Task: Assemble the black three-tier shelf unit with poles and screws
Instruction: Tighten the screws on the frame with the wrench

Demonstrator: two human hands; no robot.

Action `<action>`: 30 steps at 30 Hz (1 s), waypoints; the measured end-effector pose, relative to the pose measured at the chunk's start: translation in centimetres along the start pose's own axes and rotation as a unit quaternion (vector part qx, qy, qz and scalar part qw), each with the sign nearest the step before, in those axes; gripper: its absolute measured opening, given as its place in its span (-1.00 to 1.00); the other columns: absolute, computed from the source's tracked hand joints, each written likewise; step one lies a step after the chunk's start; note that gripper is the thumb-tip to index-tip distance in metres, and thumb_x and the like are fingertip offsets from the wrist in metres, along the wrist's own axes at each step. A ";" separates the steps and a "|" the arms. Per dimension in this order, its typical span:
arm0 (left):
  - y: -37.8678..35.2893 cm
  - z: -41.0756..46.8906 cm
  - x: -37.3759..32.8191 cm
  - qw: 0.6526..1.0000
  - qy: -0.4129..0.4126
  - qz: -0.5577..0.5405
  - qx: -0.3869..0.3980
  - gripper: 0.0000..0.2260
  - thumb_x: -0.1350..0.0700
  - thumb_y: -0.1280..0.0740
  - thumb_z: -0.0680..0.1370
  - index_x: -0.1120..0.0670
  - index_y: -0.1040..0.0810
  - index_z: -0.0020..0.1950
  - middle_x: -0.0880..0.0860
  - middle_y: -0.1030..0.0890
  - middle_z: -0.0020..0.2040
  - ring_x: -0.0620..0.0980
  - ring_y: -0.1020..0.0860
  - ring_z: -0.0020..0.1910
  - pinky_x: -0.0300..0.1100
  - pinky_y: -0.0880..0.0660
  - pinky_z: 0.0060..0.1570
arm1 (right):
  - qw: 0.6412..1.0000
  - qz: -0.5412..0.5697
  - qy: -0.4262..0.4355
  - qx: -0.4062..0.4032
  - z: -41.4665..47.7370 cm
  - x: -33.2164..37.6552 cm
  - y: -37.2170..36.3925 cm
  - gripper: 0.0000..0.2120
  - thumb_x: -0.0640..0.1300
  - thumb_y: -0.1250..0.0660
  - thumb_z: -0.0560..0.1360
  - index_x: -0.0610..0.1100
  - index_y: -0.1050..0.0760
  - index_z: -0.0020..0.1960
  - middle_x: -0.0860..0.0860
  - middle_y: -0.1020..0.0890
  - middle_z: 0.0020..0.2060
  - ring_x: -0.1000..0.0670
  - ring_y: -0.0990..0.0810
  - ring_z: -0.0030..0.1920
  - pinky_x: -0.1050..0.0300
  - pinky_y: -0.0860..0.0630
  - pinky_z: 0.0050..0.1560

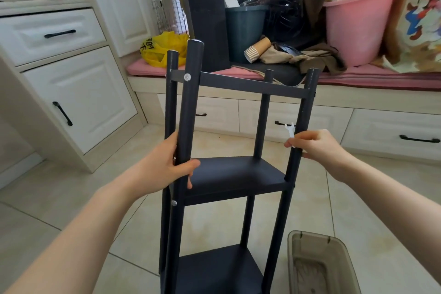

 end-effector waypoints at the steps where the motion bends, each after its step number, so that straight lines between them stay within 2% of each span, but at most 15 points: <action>1: 0.0 0.1 0.1 1.000 0.008 0.011 -0.013 -0.73 0.17 -0.37 0.62 -0.12 -0.31 0.07 0.11 -0.68 -0.26 0.02 -0.71 -0.28 -0.33 -0.55 -0.31 | 1.000 0.003 -0.001 -0.005 0.1 0.0 -0.2 -0.83 -0.08 -0.38 0.55 -0.05 -0.71 -0.17 0.03 -0.63 0.06 0.05 -0.54 0.10 0.14 -0.49 0.06; 4: 0.4 0.5 0.6 0.991 0.068 0.077 -0.089 -0.76 0.12 -0.37 0.62 0.04 -0.33 0.18 0.11 -0.67 -0.21 -0.01 -0.70 -0.28 -0.27 -0.55 -0.32 | 1.000 0.022 -0.004 -0.002 0.1 0.3 -0.5 -0.84 -0.12 -0.39 0.55 -0.10 -0.70 -0.15 0.01 -0.63 0.07 0.06 -0.55 0.07 0.23 -0.51 -0.11; 6: 0.9 0.7 1.3 0.977 0.101 0.131 -0.132 -0.69 0.08 -0.37 0.62 0.07 -0.33 0.29 0.08 -0.61 -0.12 0.01 -0.65 -0.23 -0.22 -0.51 -0.30 | 0.999 0.035 -0.005 0.010 0.0 0.6 -0.6 -0.85 -0.15 -0.38 0.55 -0.13 -0.71 -0.13 -0.03 -0.65 0.05 0.03 -0.57 0.10 0.18 -0.55 -0.08; 9: 1.7 0.9 2.5 0.962 0.118 0.170 -0.178 -0.68 0.06 -0.38 0.61 0.14 -0.38 0.28 0.03 -0.54 -0.08 -0.02 -0.54 -0.19 -0.22 -0.41 -0.29 | 0.998 0.041 0.002 0.037 -0.5 1.4 -1.0 -0.85 -0.17 -0.38 0.55 -0.14 -0.71 -0.12 -0.04 -0.67 0.03 0.00 -0.60 0.12 0.13 -0.59 -0.06; 11: 2.3 0.9 3.6 0.961 0.120 0.157 -0.194 -0.70 0.07 -0.39 0.61 0.14 -0.40 0.26 0.06 -0.57 0.00 0.04 -0.54 -0.10 -0.16 -0.44 -0.20 | 0.998 0.037 0.015 0.051 -0.9 2.1 -1.4 -0.85 -0.17 -0.39 0.54 -0.11 -0.72 -0.14 -0.04 -0.68 0.02 0.00 -0.62 0.10 0.13 -0.60 -0.05; 15: 2.7 0.6 5.5 0.959 0.098 0.137 -0.230 -0.77 0.10 -0.37 0.62 0.00 -0.34 0.16 -0.04 -0.56 -0.10 -0.06 -0.56 -0.14 -0.29 -0.38 -0.31 | 0.996 0.021 0.076 0.027 -1.8 3.1 -2.3 -0.85 -0.18 -0.45 0.48 -0.08 -0.73 -0.24 -0.07 -0.63 0.01 -0.03 -0.61 0.05 0.01 -0.60 0.11; 18: 2.8 0.4 6.7 0.959 0.094 0.120 -0.240 -0.77 0.10 -0.36 0.63 -0.03 -0.33 0.16 -0.05 -0.58 -0.10 0.01 -0.62 -0.13 -0.11 -0.53 -0.24 | 0.995 0.031 0.096 0.014 -2.7 3.6 -2.9 -0.86 -0.21 -0.49 0.44 -0.07 -0.73 -0.28 -0.04 -0.61 -0.02 0.03 -0.59 0.00 -0.04 -0.54 0.18; 20: 3.0 0.4 7.2 0.957 0.097 0.112 -0.248 -0.79 0.10 -0.36 0.63 -0.01 -0.36 0.17 -0.02 -0.59 -0.11 0.03 -0.65 -0.15 -0.03 -0.59 -0.20 | 0.992 0.042 0.114 0.014 -3.3 4.3 -3.0 -0.84 -0.23 -0.48 0.45 -0.06 -0.73 -0.28 -0.01 -0.60 -0.07 0.05 -0.59 -0.04 -0.02 -0.53 0.18; 23: 3.2 0.5 7.9 0.951 0.112 0.085 -0.274 -0.83 0.11 -0.36 0.63 0.00 -0.38 0.14 -0.01 -0.60 -0.11 -0.03 -0.67 -0.21 -0.14 -0.56 -0.31 | 0.985 0.068 0.158 0.022 -4.3 5.8 -3.1 -0.80 -0.25 -0.46 0.46 -0.07 -0.73 -0.30 -0.05 -0.58 -0.10 -0.03 -0.60 -0.03 0.07 -0.56 0.07; 26: 3.0 0.8 8.2 0.946 0.125 0.042 -0.296 -0.84 0.14 -0.34 0.64 0.01 -0.38 0.14 -0.02 -0.59 -0.06 -0.02 -0.67 -0.18 -0.19 -0.54 -0.32 | 0.975 0.083 0.200 0.043 -5.6 7.5 -3.4 -0.77 -0.29 -0.44 0.47 -0.07 -0.73 -0.30 -0.06 -0.57 -0.11 0.05 -0.59 -0.10 0.23 -0.56 -0.04; 28: 2.8 0.8 8.2 0.945 0.127 0.028 -0.301 -0.83 0.14 -0.34 0.65 0.01 -0.38 0.16 -0.03 -0.59 -0.03 -0.03 -0.67 -0.16 -0.23 -0.52 -0.32 | 0.972 0.088 0.212 0.048 -6.4 8.4 -3.6 -0.78 -0.30 -0.44 0.47 -0.09 -0.73 -0.29 -0.01 -0.55 -0.14 -0.01 -0.57 -0.08 0.13 -0.57 -0.02; 30: 2.6 0.9 8.0 0.945 0.129 0.015 -0.301 -0.81 0.14 -0.34 0.64 0.04 -0.38 0.20 0.01 -0.59 0.01 0.00 -0.67 -0.13 -0.17 -0.58 -0.26 | 0.971 0.083 0.220 0.045 -7.0 9.0 -3.6 -0.79 -0.31 -0.44 0.47 -0.11 -0.73 -0.29 -0.02 -0.52 -0.16 -0.12 -0.54 -0.06 -0.08 -0.55 0.00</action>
Point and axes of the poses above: each hand's wrist, its own z-axis towards the middle knuckle, its own y-axis out of the back of the hand, x = y × z, the point moved 2 cm from there along z, towards the middle knuckle
